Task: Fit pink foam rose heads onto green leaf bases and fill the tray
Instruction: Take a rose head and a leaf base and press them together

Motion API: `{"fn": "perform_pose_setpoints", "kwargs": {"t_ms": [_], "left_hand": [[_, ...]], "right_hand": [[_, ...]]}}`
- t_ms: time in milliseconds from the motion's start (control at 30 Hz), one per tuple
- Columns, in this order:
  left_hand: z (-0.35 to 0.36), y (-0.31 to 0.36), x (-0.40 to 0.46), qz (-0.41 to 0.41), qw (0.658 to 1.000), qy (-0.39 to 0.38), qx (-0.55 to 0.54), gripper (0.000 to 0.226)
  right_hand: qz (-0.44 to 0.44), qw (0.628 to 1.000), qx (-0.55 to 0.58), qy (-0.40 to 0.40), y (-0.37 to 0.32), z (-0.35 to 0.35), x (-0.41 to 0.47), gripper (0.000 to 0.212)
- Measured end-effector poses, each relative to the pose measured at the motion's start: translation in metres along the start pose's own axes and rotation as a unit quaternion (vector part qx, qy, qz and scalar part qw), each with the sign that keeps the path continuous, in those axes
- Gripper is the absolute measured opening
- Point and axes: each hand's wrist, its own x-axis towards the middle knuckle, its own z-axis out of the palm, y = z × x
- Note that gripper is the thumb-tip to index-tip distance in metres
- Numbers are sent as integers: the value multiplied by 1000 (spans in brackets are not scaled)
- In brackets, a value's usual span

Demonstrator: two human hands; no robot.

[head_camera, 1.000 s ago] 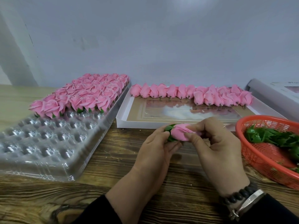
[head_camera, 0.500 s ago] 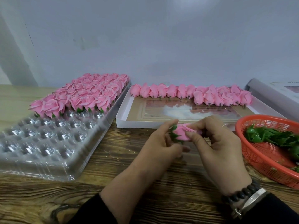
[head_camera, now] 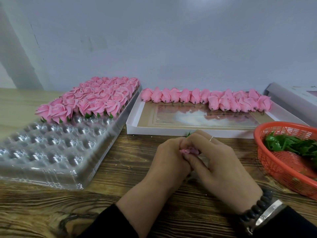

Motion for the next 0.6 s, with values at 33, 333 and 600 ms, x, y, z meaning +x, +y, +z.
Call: {"fn": "perform_pose_setpoints", "kwargs": {"t_ms": [33, 333, 600], "left_hand": [[-1, 0, 0, -5, 999, -1, -52, 11], [0, 4, 3, -139, 857, 58, -493, 12], [8, 8, 0, -181, 801, 32, -569, 26]], "right_hand": [[6, 1000, 10, 19, -1, 1, -2, 17], [132, 974, 155, 96, 3, 15, -4, 47], [213, 960, 159, 85, 2, 25, -1, 30]]}}
